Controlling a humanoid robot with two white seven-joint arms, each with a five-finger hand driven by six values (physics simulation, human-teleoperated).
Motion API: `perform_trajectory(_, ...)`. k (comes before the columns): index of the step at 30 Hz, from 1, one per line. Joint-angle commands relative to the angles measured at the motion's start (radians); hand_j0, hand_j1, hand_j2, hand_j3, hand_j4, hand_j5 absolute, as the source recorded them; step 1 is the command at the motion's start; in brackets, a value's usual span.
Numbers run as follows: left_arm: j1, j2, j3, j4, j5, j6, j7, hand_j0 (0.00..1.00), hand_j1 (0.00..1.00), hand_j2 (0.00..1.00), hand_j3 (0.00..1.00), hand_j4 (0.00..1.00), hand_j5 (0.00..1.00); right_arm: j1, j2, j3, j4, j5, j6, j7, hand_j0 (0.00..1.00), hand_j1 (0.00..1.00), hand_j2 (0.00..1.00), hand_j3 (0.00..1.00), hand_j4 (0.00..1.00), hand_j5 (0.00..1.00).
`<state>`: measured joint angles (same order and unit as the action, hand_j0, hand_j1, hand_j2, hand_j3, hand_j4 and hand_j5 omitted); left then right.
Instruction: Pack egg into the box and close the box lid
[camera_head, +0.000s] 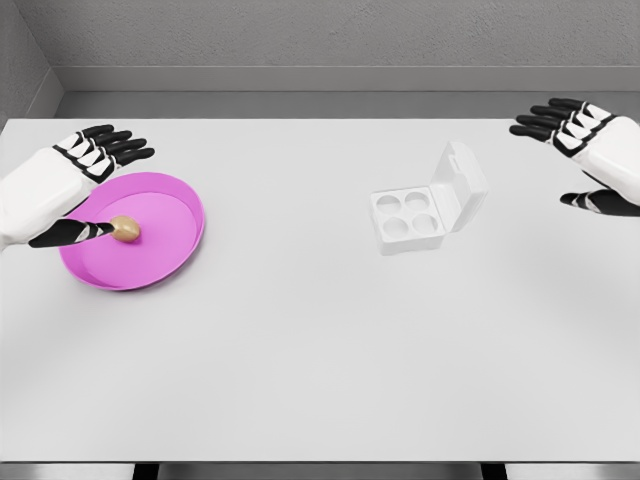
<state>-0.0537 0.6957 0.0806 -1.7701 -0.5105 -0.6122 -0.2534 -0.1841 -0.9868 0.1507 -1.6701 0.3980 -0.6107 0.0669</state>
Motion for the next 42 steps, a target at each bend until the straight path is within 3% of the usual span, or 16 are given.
perform_trajectory(1,0.000,0.001,-0.001,0.001,0.006,0.001,0.000,1.00,1.00,1.00,1.00,1.00,1.00,0.000,-0.001,0.001,-0.002,-0.005,0.000,0.002,1.00,1.00,1.00,1.00,1.00,1.00)
perform_trajectory(8,-0.018,0.044,-0.004,0.069,0.015,0.001,-0.072,1.00,1.00,1.00,1.00,1.00,1.00,-0.005,0.000,0.003,-0.005,-0.005,0.000,0.005,1.00,1.00,1.00,1.00,1.00,1.00)
perform_trajectory(11,-0.021,0.042,-0.044,0.067,0.055,0.001,-0.214,1.00,1.00,1.00,1.00,1.00,1.00,-0.031,0.014,-0.006,0.006,-0.004,0.000,0.085,1.00,1.00,1.00,1.00,1.00,1.00)
perform_trajectory(12,-0.046,0.035,-0.058,0.063,0.078,0.001,-0.340,1.00,1.00,1.00,1.00,1.00,1.00,-0.058,0.026,-0.005,0.041,0.002,0.000,0.149,1.00,1.00,1.00,1.00,1.00,1.00)
perform_trajectory(13,-0.081,0.021,-0.082,0.061,0.089,0.001,-0.357,1.00,1.00,1.00,1.00,1.00,1.00,-0.075,0.039,-0.002,0.081,0.005,0.000,0.200,1.00,1.00,1.00,1.00,1.00,1.00)
perform_trajectory(16,-0.218,0.016,-0.232,0.072,0.136,0.001,-0.357,1.00,1.00,1.00,1.00,1.00,1.00,-0.137,0.105,0.001,0.176,0.007,0.000,0.324,1.00,1.00,1.00,1.00,1.00,1.00)
perform_trajectory(18,-0.256,0.035,-0.259,0.095,0.145,0.001,-0.357,1.00,1.00,1.00,1.00,1.00,1.00,-0.155,0.140,0.001,0.207,0.007,0.000,0.404,1.00,1.00,1.00,1.00,1.00,1.00)
perform_trajectory(20,-0.310,0.035,-0.265,0.161,0.221,0.001,-0.357,1.00,1.00,1.00,1.00,1.00,1.00,-0.176,0.168,0.003,0.254,0.007,0.000,0.406,1.00,1.00,1.00,1.00,1.00,1.00)
perform_trajectory(22,-0.344,0.036,-0.281,0.193,0.224,0.003,-0.357,1.00,1.00,1.00,1.00,1.00,1.00,-0.183,0.191,0.003,0.289,0.007,0.000,0.404,1.00,1.00,1.00,1.00,1.00,1.00)
perform_trajectory(24,-0.452,0.035,-0.392,0.296,0.224,0.068,-0.357,1.00,1.00,1.00,1.00,1.00,1.00,-0.213,0.234,0.007,0.343,0.016,0.000,0.406,1.00,1.00,1.00,1.00,1.00,1.00)
perform_trajectory(28,-0.571,0.035,-0.559,0.448,0.222,0.086,-0.357,1.00,1.00,1.00,1.00,1.00,1.00,-0.233,0.255,0.027,0.375,0.059,0.000,0.406,1.00,1.00,1.00,1.00,1.00,1.00)
perform_trajectory(30,-0.589,0.035,-0.582,0.466,0.222,0.118,-0.357,1.00,1.00,1.00,1.00,1.00,1.00,-0.232,0.260,0.029,0.375,0.065,0.000,0.406,1.00,1.00,1.00,1.00,1.00,1.00)
perform_trajectory(34,-0.630,0.035,-0.625,0.498,0.224,0.115,-0.357,1.00,1.00,1.00,1.00,1.00,1.00,-0.282,0.275,0.090,0.466,0.070,0.000,0.406,1.00,1.00,1.00,1.00,1.00,1.00)
perform_trajectory(37,-0.652,0.062,-0.625,0.477,0.234,0.114,-0.357,1.00,1.00,1.00,1.00,1.00,1.00,-0.299,0.273,0.107,0.490,0.079,0.000,0.407,1.00,1.00,1.00,1.00,1.00,1.00)
perform_trajectory(40,-0.650,0.176,-0.628,0.394,0.339,0.108,-0.357,1.00,1.00,1.00,1.00,1.00,1.00,-0.311,0.273,0.110,0.518,0.081,0.000,0.407,1.00,1.00,1.00,1.00,1.00,1.00)
perform_trajectory(42,-0.650,0.211,-0.650,0.366,0.351,0.108,-0.357,1.00,1.00,1.00,1.00,1.00,1.00,-0.313,0.274,0.110,0.524,0.088,0.000,0.407,1.00,1.00,1.00,1.00,1.00,1.00)
